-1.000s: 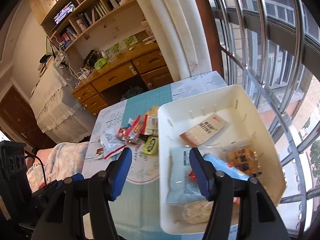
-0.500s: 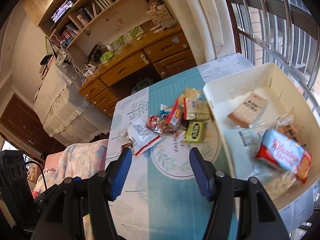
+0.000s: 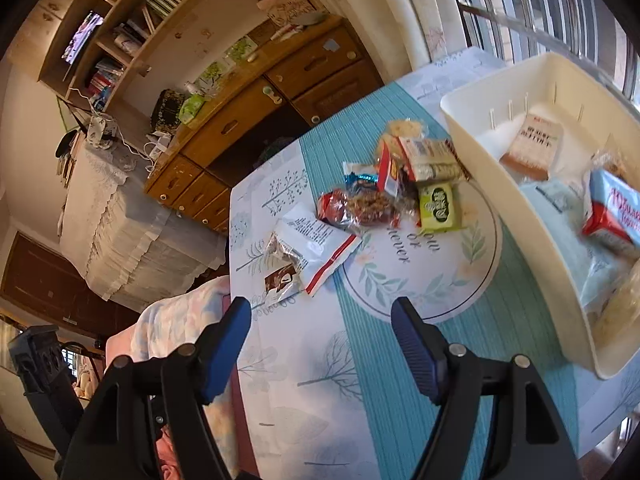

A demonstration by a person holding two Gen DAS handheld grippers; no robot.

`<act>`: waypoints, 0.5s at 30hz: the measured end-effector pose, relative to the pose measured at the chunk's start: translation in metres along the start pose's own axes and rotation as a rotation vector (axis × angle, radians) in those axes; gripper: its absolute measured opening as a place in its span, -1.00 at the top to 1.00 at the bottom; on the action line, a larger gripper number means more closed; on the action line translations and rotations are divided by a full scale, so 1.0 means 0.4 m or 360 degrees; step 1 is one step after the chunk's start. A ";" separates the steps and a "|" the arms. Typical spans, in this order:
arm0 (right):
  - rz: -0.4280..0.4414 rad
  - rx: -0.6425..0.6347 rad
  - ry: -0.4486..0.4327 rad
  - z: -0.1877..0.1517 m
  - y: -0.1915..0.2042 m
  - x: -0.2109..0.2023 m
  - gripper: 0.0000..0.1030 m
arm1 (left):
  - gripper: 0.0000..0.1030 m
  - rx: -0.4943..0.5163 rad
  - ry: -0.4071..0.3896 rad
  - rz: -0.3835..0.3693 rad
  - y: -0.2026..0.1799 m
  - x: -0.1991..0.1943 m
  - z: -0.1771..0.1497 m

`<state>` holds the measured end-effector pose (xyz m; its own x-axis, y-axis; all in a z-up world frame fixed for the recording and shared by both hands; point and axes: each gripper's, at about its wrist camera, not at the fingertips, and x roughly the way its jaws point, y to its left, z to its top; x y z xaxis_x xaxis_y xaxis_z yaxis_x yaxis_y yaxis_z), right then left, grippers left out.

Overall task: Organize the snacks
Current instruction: 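Move both open tools back over the remaining snack pile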

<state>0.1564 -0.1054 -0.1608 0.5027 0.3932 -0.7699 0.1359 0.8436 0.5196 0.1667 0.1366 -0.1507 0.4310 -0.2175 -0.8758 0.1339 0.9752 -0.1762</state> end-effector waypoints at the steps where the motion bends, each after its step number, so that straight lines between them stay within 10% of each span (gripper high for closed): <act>1: 0.0004 0.0006 0.0017 -0.001 0.002 0.007 -0.44 | -0.97 0.0001 0.0003 0.0008 0.008 0.008 0.003; 15: 0.0053 -0.0155 0.0185 0.052 0.055 0.164 -0.59 | -0.97 0.0294 -0.0076 0.0102 0.031 0.165 0.081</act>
<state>0.2101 -0.0689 -0.1922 0.4024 0.4565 -0.7936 0.0343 0.8587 0.5113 0.2256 0.1332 -0.1963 0.4849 -0.1614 -0.8595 0.2646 0.9638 -0.0317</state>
